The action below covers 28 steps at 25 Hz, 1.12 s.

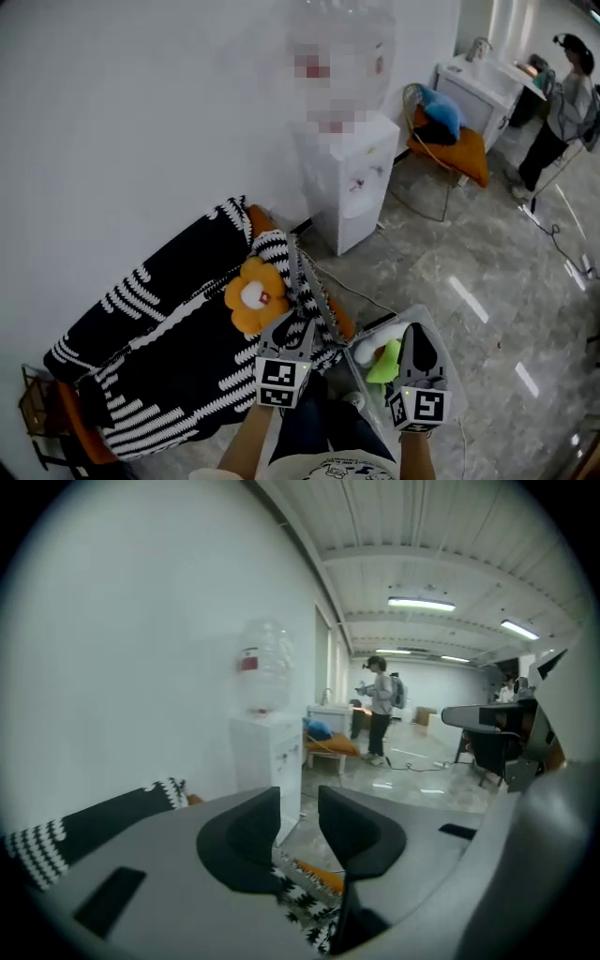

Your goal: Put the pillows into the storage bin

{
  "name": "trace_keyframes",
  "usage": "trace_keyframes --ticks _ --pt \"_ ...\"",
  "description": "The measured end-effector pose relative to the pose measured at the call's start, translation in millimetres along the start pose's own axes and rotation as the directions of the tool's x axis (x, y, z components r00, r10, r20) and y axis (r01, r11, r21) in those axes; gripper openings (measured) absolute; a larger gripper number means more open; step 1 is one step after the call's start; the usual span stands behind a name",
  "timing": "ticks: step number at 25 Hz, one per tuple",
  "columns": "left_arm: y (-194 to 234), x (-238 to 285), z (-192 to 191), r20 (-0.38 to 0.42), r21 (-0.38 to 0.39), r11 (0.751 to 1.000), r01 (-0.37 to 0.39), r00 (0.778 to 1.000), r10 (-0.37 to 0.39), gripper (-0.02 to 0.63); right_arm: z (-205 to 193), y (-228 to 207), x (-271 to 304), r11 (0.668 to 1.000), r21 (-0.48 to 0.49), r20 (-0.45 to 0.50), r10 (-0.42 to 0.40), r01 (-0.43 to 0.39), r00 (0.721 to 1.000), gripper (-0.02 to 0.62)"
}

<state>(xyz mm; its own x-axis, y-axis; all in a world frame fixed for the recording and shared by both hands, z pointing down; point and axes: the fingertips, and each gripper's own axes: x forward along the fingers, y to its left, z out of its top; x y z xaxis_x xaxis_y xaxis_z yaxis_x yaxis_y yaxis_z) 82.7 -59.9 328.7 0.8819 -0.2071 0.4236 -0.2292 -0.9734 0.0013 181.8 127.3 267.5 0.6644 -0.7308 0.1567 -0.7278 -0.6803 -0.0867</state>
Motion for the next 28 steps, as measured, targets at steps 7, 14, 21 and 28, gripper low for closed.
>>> trace_keyframes --ticks 7,14,21,28 --pt "131 -74 -46 -0.034 -0.107 0.966 -0.234 0.972 0.232 0.139 2 131 57 0.979 -0.054 -0.030 0.196 -0.197 0.980 0.026" --pt "227 -99 -96 -0.101 -0.170 0.945 -0.279 0.959 0.265 0.166 -11 243 112 0.956 -0.087 -0.067 0.276 -0.281 0.959 0.026" --pt "279 -71 -135 -0.164 -0.188 0.959 -0.212 0.970 0.182 0.186 -33 301 156 0.955 -0.104 -0.124 0.266 -0.279 0.956 0.026" --pt "284 -9 -174 -0.242 -0.144 0.987 -0.076 0.970 0.040 0.201 -71 304 189 0.969 -0.110 -0.203 0.195 -0.220 0.960 0.026"
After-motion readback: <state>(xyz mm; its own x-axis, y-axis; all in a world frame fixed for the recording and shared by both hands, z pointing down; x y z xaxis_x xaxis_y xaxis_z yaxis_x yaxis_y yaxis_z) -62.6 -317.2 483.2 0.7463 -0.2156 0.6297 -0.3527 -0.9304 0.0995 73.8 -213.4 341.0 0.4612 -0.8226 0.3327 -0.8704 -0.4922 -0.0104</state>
